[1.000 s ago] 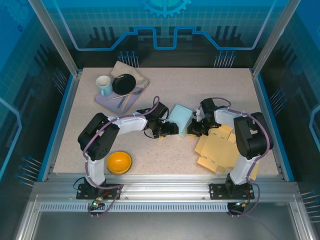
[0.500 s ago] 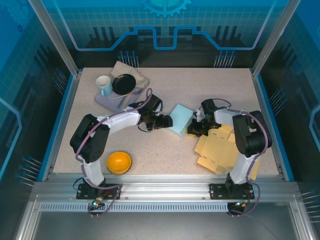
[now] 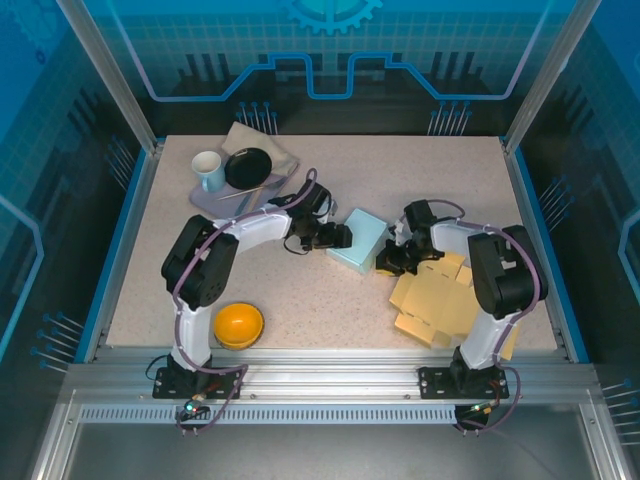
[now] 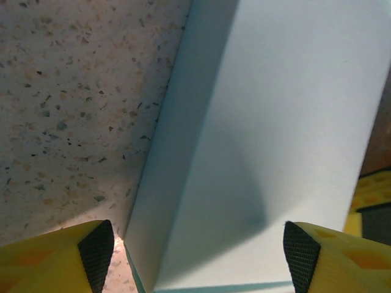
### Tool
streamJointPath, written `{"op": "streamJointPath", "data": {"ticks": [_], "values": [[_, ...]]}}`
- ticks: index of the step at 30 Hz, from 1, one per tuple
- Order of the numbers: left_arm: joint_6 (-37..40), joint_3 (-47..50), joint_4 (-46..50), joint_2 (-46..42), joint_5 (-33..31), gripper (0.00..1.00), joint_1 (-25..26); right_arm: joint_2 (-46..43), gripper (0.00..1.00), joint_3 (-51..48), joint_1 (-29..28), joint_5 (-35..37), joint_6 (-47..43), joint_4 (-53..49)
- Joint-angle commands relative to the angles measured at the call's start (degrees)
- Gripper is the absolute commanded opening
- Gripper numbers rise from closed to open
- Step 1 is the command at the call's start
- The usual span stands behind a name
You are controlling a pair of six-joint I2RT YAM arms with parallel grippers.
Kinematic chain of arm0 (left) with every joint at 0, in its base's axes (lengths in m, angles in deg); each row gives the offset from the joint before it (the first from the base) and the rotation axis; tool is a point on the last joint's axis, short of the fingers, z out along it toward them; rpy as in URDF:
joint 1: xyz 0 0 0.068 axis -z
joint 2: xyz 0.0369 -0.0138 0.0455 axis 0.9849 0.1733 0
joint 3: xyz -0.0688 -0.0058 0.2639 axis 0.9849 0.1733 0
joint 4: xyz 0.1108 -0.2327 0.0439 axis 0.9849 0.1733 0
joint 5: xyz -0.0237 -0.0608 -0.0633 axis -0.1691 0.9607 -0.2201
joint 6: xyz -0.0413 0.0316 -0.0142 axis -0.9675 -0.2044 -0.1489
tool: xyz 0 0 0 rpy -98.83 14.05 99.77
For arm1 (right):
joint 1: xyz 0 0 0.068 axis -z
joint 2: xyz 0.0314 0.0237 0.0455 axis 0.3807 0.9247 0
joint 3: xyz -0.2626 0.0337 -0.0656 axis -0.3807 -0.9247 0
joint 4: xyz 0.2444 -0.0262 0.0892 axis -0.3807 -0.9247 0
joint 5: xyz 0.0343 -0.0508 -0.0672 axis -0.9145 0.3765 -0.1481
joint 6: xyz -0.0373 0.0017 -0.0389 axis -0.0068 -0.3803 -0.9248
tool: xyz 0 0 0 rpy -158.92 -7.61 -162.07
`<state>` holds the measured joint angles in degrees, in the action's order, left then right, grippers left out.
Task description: Fold the paper box
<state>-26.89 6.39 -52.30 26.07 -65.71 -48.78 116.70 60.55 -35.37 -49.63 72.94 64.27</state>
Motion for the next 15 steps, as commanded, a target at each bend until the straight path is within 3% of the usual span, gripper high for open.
{"op": "streamJointPath", "data": {"ticks": [1,15], "values": [[0.2,0.7,-0.9,0.2,2.6,0.77,0.3,-1.7,0.10,-1.6,-0.3,-1.7,2.0,1.4],[-9.8,7.5,-6.5,-1.6,2.9,0.75,5.2,0.6,0.10,-4.4,-5.0,-5.5,11.0,11.4]]}}
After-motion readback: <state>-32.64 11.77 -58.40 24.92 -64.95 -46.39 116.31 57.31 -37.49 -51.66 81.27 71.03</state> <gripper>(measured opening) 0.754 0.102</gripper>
